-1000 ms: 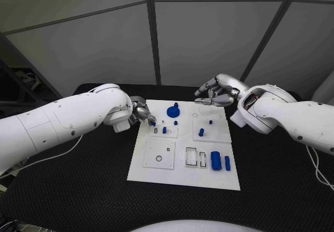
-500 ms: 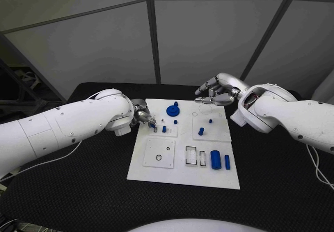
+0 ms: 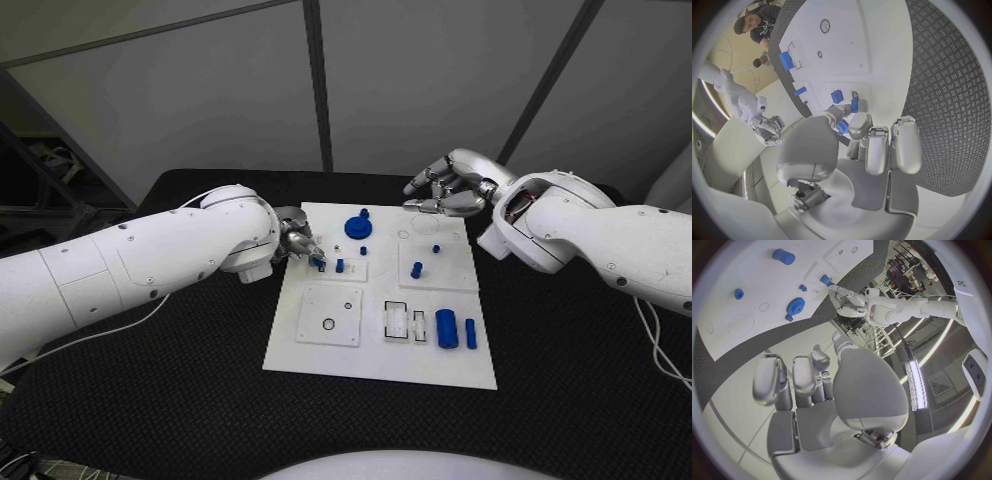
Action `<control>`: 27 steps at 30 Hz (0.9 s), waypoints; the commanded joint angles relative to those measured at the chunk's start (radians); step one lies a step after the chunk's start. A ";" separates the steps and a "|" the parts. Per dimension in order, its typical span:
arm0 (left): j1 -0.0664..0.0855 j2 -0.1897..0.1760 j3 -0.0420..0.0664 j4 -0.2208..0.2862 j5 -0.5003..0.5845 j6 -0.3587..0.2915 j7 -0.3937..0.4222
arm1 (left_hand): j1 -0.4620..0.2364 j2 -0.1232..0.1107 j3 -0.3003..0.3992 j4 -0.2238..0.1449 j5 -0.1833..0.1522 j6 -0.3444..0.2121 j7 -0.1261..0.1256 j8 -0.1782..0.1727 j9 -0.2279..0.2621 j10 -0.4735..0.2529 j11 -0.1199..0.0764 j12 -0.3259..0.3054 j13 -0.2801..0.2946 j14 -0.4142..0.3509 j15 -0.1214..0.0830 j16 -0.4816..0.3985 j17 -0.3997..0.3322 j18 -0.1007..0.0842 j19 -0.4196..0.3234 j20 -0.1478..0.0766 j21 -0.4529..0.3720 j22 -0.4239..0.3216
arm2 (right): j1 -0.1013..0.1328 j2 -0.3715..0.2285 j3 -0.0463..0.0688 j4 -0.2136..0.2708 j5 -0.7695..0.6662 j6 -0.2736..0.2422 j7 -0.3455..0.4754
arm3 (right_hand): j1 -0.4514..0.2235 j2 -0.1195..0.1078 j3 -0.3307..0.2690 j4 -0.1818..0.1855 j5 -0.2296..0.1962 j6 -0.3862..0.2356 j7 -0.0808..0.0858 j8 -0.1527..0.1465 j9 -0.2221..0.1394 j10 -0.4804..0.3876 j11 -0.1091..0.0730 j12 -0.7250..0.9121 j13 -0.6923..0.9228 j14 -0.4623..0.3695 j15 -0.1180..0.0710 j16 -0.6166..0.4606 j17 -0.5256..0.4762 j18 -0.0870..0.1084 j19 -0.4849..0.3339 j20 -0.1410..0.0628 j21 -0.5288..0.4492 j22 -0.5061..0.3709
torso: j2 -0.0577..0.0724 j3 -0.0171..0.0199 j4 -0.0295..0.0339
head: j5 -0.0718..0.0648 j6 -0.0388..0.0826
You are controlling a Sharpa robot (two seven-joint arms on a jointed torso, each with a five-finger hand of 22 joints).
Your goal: Assemble the parts on the task board
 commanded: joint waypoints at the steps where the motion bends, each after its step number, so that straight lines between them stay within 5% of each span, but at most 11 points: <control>1: -0.001 0.002 0.000 0.005 -0.012 0.019 -0.011 | 0.003 0.007 0.152 -0.158 0.000 0.004 -0.012 0.006 0.002 0.004 0.000 0.002 0.001 0.095 -0.010 0.003 0.222 -0.071 0.007 -0.001 0.005 0.107 | 0.002 0.001 0.000 0.000 -0.002 0.005 0.010 | -0.006 -0.001 0.003 0.004 0.007 0.006 -0.001 -0.006 0.001 0.002 -0.001 0.004 0.002 0.008 -0.001 -0.004 0.001 0.014 0.008 -0.001 0.000 0.011 | 0.000 0.0002 -0.0001 | 0.000 -0.001; 27: -0.005 0.004 0.000 0.010 -0.019 0.067 -0.031 | 0.002 0.006 0.152 -0.158 -0.005 0.003 -0.012 0.008 0.004 0.004 0.000 -0.001 -0.001 0.095 -0.011 0.004 0.223 -0.071 0.007 -0.002 0.005 0.107 | 0.002 0.001 0.000 0.000 -0.002 0.008 0.010 | -0.006 -0.001 0.003 0.004 0.007 0.006 -0.001 -0.006 0.001 0.002 -0.001 0.004 0.002 0.008 -0.001 -0.004 0.001 0.014 0.008 -0.001 0.000 0.011 | -0.001 0.0003 -0.0005 | -0.001 -0.007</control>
